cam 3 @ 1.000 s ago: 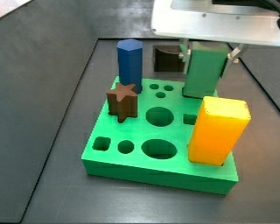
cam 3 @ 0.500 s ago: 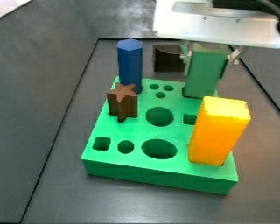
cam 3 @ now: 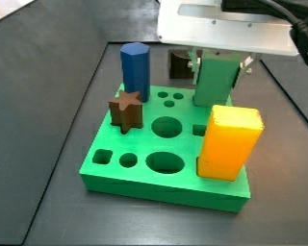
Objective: Pick up the arch object. Move up. Rotate the arch object. Move to above the board. Insert the arch object.
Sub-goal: Insert the arch object.
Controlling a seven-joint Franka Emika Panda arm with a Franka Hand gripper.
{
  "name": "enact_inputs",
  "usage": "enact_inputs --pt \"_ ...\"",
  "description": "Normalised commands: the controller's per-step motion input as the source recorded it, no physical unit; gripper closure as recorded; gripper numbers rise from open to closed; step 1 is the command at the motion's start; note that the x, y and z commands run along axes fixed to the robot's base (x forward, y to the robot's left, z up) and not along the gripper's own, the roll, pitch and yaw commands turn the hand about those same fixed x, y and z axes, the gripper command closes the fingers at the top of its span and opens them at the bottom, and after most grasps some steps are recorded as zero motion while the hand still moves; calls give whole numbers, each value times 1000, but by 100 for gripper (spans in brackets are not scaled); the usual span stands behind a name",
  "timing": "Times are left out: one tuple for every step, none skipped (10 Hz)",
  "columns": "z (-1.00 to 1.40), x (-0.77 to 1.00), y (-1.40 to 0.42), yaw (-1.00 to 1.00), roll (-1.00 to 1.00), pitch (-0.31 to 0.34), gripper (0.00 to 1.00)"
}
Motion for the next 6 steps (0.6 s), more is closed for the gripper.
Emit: enact_inputs --pt "-440 120 -69 826 170 0 100" --pt "-474 146 -57 757 117 0 100" --pt "-571 140 29 294 0 0 100" --pt "-560 174 89 14 -13 0 100" --pt "-543 123 169 -9 -73 0 100" --pt "-666 129 203 -151 -63 0 100"
